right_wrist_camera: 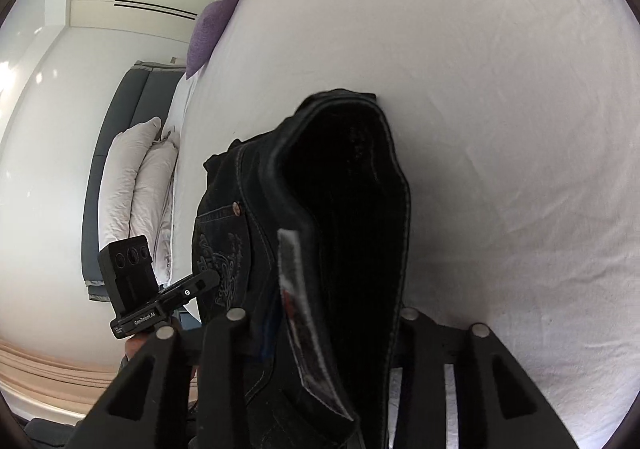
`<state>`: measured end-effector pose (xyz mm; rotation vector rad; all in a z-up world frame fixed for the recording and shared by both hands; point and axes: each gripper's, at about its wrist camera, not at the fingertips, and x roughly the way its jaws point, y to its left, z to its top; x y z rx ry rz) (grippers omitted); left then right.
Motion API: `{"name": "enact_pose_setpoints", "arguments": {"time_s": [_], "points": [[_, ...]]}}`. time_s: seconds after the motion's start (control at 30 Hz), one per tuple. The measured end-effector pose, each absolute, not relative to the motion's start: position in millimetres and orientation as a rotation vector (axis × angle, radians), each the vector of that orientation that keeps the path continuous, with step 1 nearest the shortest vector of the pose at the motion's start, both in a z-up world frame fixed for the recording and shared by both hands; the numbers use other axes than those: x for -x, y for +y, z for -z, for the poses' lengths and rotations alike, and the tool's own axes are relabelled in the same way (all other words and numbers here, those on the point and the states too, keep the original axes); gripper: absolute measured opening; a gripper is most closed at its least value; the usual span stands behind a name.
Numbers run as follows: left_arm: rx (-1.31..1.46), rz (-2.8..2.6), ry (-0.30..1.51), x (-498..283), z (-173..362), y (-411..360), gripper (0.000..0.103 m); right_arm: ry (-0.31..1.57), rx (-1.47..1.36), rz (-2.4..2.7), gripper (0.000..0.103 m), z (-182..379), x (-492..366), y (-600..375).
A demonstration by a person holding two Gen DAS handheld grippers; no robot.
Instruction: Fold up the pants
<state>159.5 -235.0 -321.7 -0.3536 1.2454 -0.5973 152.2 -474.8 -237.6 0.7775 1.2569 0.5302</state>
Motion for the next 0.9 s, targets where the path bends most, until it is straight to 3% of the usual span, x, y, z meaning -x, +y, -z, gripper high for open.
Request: {"name": "enact_pose_setpoints", "arguments": {"time_s": [0.27, 0.6, 0.9], "points": [[0.202, 0.542, 1.164, -151, 279, -247, 0.016, 1.180, -0.599, -0.503, 0.022, 199, -151, -461], [0.145, 0.461, 1.036, -191, 214, -225, 0.016, 1.060, -0.512, -0.546, 0.021, 139, -209, -447], [0.096, 0.375, 0.994, -266, 210, -197, 0.016, 1.024, -0.510, -0.534, 0.021, 141, -291, -425]]}}
